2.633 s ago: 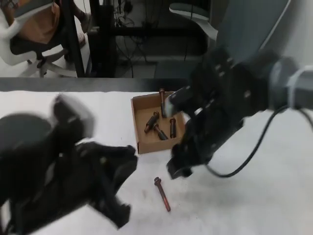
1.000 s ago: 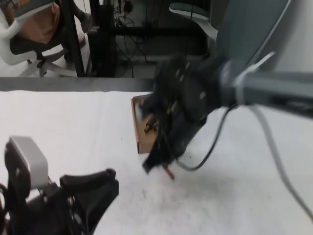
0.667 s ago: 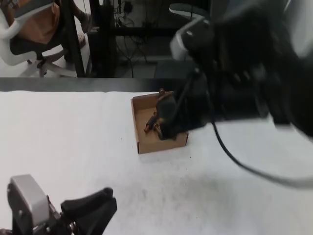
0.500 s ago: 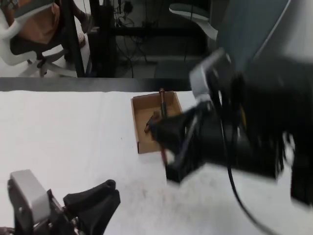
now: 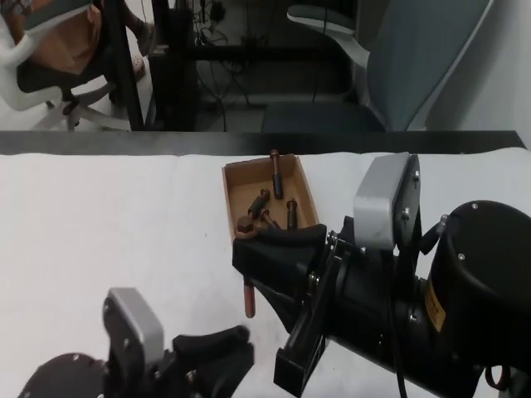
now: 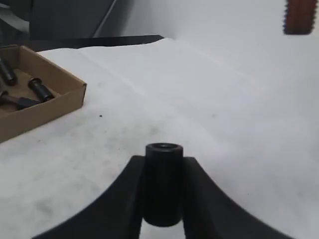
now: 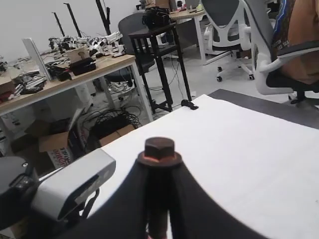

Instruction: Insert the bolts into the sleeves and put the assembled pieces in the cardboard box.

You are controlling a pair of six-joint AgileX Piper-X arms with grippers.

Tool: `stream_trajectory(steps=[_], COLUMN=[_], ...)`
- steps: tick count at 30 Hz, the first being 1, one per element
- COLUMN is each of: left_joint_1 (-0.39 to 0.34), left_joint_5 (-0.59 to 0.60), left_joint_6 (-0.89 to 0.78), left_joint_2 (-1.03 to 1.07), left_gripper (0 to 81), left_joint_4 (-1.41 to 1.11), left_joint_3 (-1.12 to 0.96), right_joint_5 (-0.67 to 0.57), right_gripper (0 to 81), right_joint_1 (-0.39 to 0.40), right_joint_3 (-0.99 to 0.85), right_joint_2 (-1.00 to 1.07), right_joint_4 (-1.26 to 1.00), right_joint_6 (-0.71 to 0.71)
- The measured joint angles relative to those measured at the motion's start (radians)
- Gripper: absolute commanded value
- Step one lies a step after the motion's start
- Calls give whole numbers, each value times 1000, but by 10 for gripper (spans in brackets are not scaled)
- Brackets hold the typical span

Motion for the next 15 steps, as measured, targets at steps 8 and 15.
stream_trajectory(steps=[8, 15], left_joint_1=[-10, -9], left_joint_5=[0, 12], left_joint_6=[-54, -85], left_joint_2=[63, 63], left_gripper=[17, 17], left_joint_4=[-160, -221], left_joint_3=[-19, -19], right_joint_5=[125, 147], right_gripper=[0, 0], right_joint_1=[0, 0], right_joint_3=[0, 0], right_joint_2=[0, 0], right_joint_4=[75, 81], right_joint_6=[-38, -38])
